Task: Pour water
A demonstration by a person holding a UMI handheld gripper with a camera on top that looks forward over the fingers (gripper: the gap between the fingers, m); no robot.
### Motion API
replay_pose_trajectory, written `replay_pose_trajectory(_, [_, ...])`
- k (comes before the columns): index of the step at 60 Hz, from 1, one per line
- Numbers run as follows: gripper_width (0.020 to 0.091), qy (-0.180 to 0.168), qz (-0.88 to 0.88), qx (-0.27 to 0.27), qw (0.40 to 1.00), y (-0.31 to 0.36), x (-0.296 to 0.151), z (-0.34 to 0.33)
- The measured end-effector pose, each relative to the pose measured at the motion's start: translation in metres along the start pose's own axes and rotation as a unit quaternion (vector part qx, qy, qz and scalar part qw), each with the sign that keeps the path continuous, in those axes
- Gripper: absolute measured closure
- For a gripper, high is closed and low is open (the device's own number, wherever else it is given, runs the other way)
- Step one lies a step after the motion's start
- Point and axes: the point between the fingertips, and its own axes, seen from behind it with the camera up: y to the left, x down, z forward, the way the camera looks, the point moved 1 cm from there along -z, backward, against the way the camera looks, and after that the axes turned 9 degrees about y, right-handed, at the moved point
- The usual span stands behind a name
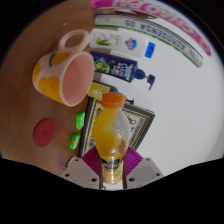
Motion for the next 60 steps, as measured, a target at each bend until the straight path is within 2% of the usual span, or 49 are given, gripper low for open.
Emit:
replay_pose_trajectory(7, [0.0851,-0.002,-0.06,0.014,0.998,0.007,-0.007,0.008])
replay_pose_trajectory(18, [0.0848,-0.016,-0.055,0.008,0.998,0.009,-0.014,0.008])
replay_pose_trajectory(25, [0.0849,-0.031,0.02,-0.027,0.999,0.009,-0.013,0.005])
replay_pose_trajectory(32, [0.0848,-0.063,0.182,-0.094,0.977,-0.005,-0.013,-0.007])
replay_pose_trajectory(38, [0.085,-0.085,0.342,-0.158,0.923,-0.02,-0.007,-0.019])
replay_pose_trajectory(45, [0.085,-0.091,0.504,-0.219,0.831,-0.028,0.002,-0.025])
replay_pose_trajectory(54, [0.085,-0.083,0.638,-0.304,0.703,0.008,0.004,-0.016])
replay_pose_trajectory(60, [0.0849,-0.086,0.675,-0.337,0.651,0.043,-0.004,-0.007])
